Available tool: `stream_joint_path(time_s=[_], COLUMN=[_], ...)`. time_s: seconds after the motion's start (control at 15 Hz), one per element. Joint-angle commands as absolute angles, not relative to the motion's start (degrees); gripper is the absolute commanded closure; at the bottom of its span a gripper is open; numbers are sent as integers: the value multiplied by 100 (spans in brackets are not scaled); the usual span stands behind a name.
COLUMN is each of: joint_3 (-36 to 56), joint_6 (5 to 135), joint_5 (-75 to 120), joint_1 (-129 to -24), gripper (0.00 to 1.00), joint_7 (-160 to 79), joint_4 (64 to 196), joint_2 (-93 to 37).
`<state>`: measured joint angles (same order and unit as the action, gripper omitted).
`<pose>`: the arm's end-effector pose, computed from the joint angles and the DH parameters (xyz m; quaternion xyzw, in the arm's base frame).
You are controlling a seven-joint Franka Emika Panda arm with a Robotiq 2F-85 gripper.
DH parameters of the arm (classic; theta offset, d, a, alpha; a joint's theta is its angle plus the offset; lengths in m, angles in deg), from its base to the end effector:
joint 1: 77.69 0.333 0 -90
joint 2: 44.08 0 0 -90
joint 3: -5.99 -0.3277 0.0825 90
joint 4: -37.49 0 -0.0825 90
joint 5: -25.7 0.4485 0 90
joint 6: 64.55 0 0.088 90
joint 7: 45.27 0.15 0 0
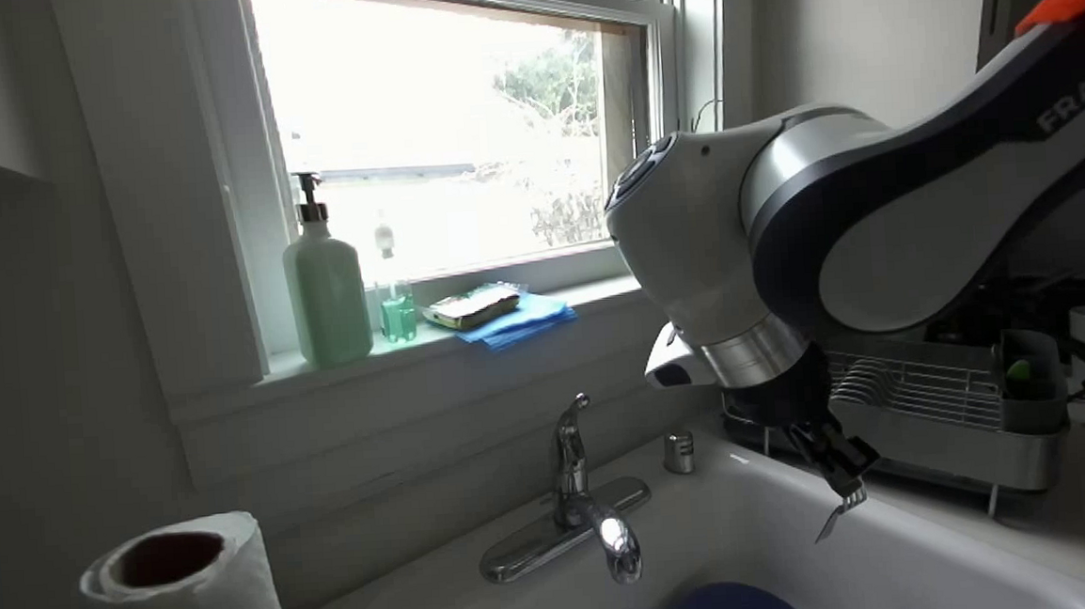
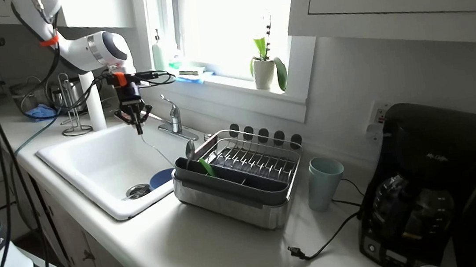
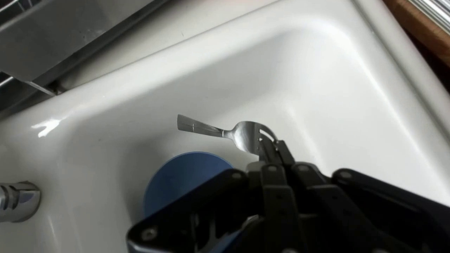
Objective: Pick up the blue bowl from the dish rack and put it in the sink, pick up the silver fork from the dish rack and put it in the blue bowl, close the tap
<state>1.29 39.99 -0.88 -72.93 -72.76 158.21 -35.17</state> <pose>0.5561 0.0372 0.2579 0.8689 0.4015 -0.2391 0.1631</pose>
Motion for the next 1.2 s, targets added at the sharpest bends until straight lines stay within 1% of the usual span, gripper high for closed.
stream_joint_path(time_s=[0.0,0.73,1.13], joint_3=[132,154,152], joint_6=[4207,5928,6213], joint_5=[-128,-88,147], joint_1=[-7368,-7586,-7778], gripper=[99,99,99], joint_7=[-7480,-7908,-8136], joint_4=[15400,15029,14820], joint_2=[-2896,-1901,-1569])
